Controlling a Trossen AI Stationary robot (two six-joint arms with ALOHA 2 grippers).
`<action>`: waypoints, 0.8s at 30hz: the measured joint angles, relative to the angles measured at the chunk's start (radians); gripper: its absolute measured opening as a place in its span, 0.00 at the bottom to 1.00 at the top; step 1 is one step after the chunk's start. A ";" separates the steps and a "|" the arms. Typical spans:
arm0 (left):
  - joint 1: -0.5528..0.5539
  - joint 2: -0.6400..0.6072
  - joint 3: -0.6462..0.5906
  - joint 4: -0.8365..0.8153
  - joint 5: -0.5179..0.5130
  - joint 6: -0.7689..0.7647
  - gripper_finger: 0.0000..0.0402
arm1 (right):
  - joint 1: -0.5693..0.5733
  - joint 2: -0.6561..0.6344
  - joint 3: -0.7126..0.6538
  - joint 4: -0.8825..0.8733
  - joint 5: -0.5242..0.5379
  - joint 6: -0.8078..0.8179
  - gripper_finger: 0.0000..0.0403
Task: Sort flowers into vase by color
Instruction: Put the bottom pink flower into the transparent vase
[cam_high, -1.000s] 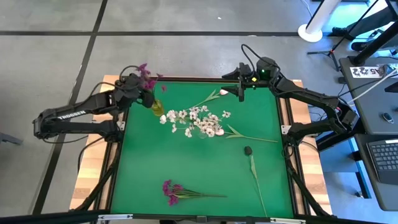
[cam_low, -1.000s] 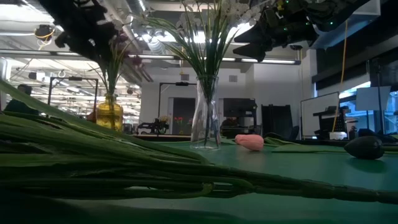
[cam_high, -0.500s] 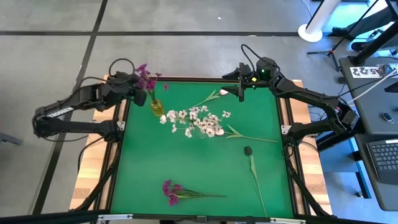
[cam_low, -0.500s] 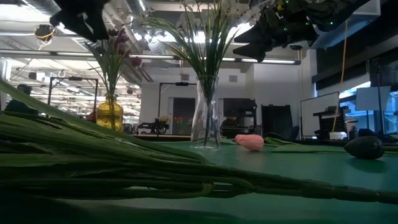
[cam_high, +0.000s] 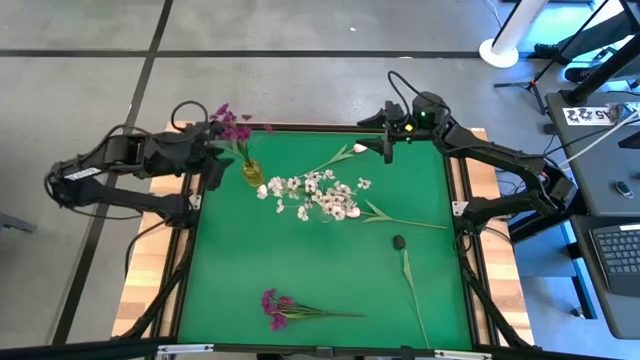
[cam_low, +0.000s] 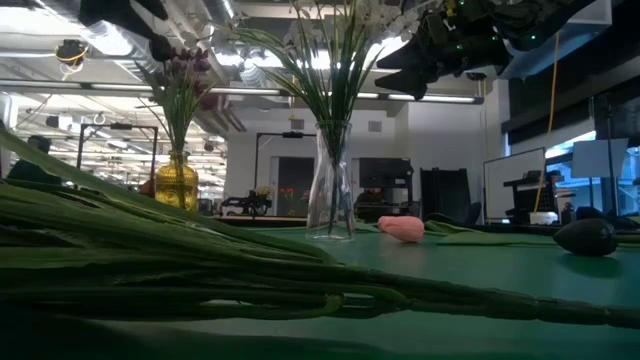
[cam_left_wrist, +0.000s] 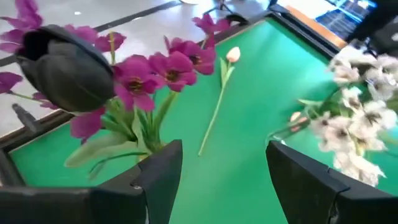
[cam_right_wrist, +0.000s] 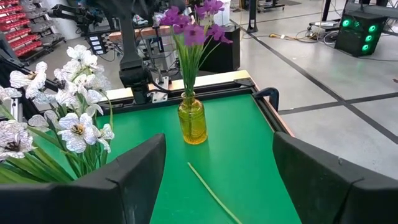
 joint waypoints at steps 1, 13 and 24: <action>-0.015 0.000 0.008 -0.018 -0.015 -0.004 0.57 | -0.005 -0.005 0.000 -0.004 0.000 -0.001 0.73; -0.055 -0.008 0.146 -0.160 -0.110 -0.026 0.57 | -0.019 -0.077 0.000 -0.160 0.001 -0.029 0.73; -0.231 -0.008 -0.089 0.082 -0.144 0.062 0.56 | -0.018 -0.080 0.000 -0.354 0.145 -0.122 0.73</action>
